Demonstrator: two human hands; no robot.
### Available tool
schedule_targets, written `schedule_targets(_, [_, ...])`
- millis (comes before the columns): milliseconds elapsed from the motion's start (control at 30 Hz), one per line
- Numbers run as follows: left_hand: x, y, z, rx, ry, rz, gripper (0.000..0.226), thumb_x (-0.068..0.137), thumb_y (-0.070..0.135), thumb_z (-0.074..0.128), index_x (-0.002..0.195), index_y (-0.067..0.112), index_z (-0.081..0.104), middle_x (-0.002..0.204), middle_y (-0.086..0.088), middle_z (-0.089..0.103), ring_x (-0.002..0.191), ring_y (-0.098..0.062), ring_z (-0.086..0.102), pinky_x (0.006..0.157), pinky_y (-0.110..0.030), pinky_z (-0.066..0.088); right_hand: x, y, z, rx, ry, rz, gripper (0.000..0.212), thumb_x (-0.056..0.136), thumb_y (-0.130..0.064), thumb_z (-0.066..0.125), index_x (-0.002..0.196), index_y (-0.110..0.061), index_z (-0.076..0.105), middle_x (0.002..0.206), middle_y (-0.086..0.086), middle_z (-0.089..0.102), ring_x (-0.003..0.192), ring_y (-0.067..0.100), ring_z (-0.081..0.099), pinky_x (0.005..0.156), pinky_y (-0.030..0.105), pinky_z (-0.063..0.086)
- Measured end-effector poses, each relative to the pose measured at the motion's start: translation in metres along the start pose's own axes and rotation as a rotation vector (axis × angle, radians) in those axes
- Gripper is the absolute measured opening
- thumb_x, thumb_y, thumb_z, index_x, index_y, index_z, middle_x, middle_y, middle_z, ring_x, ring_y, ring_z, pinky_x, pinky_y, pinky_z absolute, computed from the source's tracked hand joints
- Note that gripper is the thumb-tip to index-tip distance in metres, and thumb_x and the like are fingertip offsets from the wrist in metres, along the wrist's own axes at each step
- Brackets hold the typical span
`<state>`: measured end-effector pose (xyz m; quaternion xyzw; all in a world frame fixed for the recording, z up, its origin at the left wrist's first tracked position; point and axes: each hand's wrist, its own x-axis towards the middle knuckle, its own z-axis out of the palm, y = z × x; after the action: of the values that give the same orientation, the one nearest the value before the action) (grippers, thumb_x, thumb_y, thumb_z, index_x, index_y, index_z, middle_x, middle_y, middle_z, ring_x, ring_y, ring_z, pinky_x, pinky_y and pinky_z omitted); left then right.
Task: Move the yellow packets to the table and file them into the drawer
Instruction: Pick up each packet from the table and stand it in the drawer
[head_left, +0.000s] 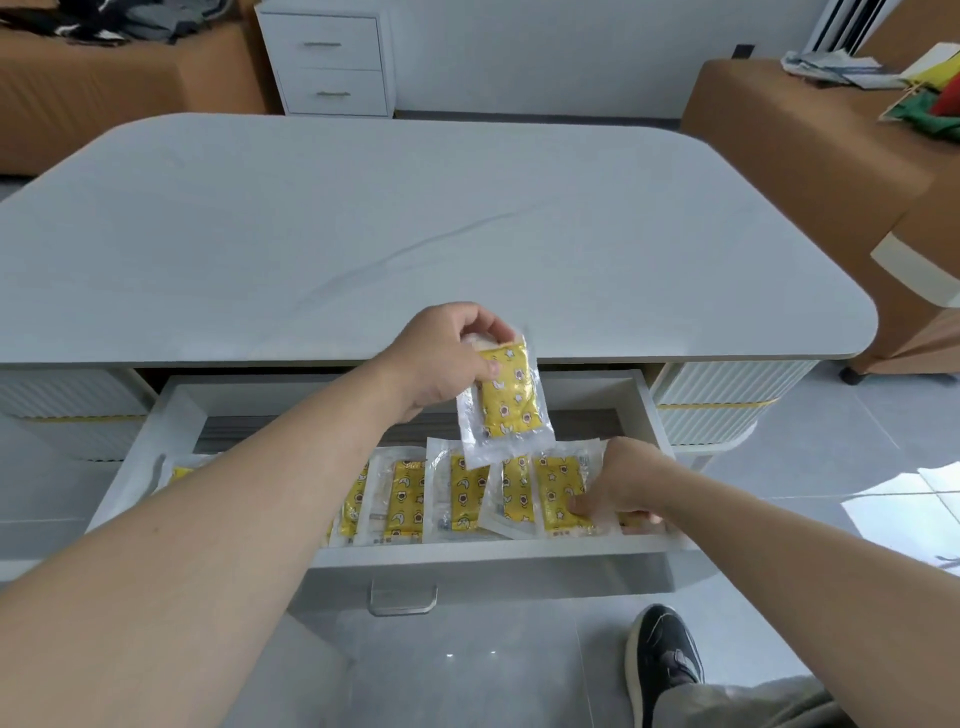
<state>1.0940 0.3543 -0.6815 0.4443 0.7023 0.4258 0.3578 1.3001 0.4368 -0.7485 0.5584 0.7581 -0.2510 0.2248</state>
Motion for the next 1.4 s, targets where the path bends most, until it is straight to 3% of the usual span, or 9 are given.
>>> schedule_targets(133, [-0.001, 0.001, 0.004, -0.025, -0.124, -0.112, 0.048, 0.08, -0.023, 0.056, 0.104, 0.016, 0.071, 0.112, -0.005, 0.069, 0.1, -0.019, 0.067, 0.068, -0.023, 0.058, 0.0, 0.002, -0.024, -0.069, 0.044, -0.105, 0.065, 0.076, -0.029, 0.086, 0.127, -0.008, 0.05, 0.108, 0.003, 0.062, 0.098, 0.021, 0.06, 0.082, 0.032, 0.054])
schedule_targets(233, [-0.002, 0.001, 0.011, -0.029, -0.142, -0.092, 0.044, 0.08, -0.023, 0.062, 0.103, 0.013, 0.069, 0.109, -0.008, 0.07, 0.1, -0.023, 0.069, 0.082, -0.034, 0.061, -0.002, 0.002, -0.051, 0.464, -0.069, -0.29, 0.057, 0.073, -0.003, 0.07, 0.128, -0.013, 0.06, 0.119, 0.008, 0.07, 0.098, 0.023, 0.065, 0.091, 0.039, 0.056])
schedule_targets(333, [-0.003, -0.001, 0.024, 0.046, -0.137, -0.055, 0.039, 0.077, -0.013, 0.075, 0.098, 0.018, 0.066, 0.107, -0.011, 0.069, 0.099, -0.028, 0.068, 0.086, -0.038, 0.06, -0.013, -0.003, -0.061, 0.943, -0.18, -0.43, 0.046, 0.081, -0.003, 0.071, 0.123, -0.019, 0.066, 0.112, 0.016, 0.074, 0.095, 0.037, 0.071, 0.095, 0.045, 0.056])
schedule_targets(467, [-0.008, -0.006, 0.047, 0.167, -0.104, -0.047, 0.039, 0.075, 0.004, 0.086, 0.099, 0.019, 0.06, 0.098, 0.0, 0.065, 0.082, -0.016, 0.063, 0.069, -0.027, 0.057, -0.01, 0.001, -0.06, 0.521, 0.135, -0.511, 0.039, 0.075, -0.024, 0.086, 0.109, -0.033, 0.068, 0.098, 0.009, 0.073, 0.078, 0.019, 0.07, 0.074, 0.037, 0.06])
schedule_targets(667, [-0.013, -0.016, 0.047, 0.566, -0.203, -0.014, 0.038, 0.082, 0.021, 0.082, 0.109, 0.023, 0.056, 0.1, 0.007, 0.062, 0.091, -0.013, 0.061, 0.073, -0.024, 0.048, 0.003, 0.023, -0.057, 0.016, 0.066, -0.456, 0.017, 0.088, -0.021, 0.076, 0.103, -0.026, 0.069, 0.096, -0.012, 0.067, 0.086, 0.006, 0.064, 0.069, 0.022, 0.049])
schedule_targets(833, [-0.022, -0.018, 0.034, 0.838, -0.228, 0.092, 0.036, 0.089, 0.035, 0.073, 0.118, 0.024, 0.055, 0.111, 0.007, 0.059, 0.097, -0.014, 0.059, 0.085, -0.033, 0.055, 0.021, 0.029, -0.035, -0.242, 0.124, -0.399, 0.022, 0.09, -0.032, 0.073, 0.105, -0.022, 0.061, 0.103, -0.006, 0.063, 0.096, 0.017, 0.06, 0.078, 0.026, 0.05])
schedule_targets(967, [-0.029, -0.013, 0.025, 0.896, -0.203, 0.152, 0.045, 0.091, 0.047, 0.067, 0.127, 0.025, 0.051, 0.123, 0.007, 0.054, 0.105, -0.014, 0.055, 0.088, -0.031, 0.052, 0.023, 0.029, -0.028, -0.546, 0.22, -0.347, 0.041, 0.088, -0.055, 0.068, 0.117, -0.028, 0.062, 0.121, -0.002, 0.059, 0.122, 0.022, 0.048, 0.108, 0.043, 0.037])
schedule_targets(1200, [-0.048, -0.011, -0.002, 1.021, -0.214, 0.192, 0.1, 0.069, 0.077, 0.063, 0.148, 0.023, 0.034, 0.149, 0.008, 0.037, 0.138, -0.013, 0.035, 0.111, -0.031, 0.033, 0.01, 0.019, -0.029, -0.613, 0.322, -0.313, 0.055, 0.085, -0.055, 0.069, 0.128, -0.024, 0.054, 0.133, 0.006, 0.048, 0.126, 0.028, 0.04, 0.108, 0.044, 0.036])
schedule_targets(1400, [-0.081, -0.03, -0.045, 1.112, -0.341, 0.059, 0.149, 0.041, 0.092, 0.062, 0.157, 0.037, -0.014, 0.161, 0.012, -0.03, 0.147, -0.011, -0.033, 0.118, -0.032, -0.007, -0.059, -0.01, -0.051, -0.266, 0.186, -0.585, 0.065, 0.079, -0.079, 0.057, 0.127, -0.037, 0.047, 0.138, -0.006, 0.043, 0.135, 0.019, 0.032, 0.116, 0.045, 0.027])
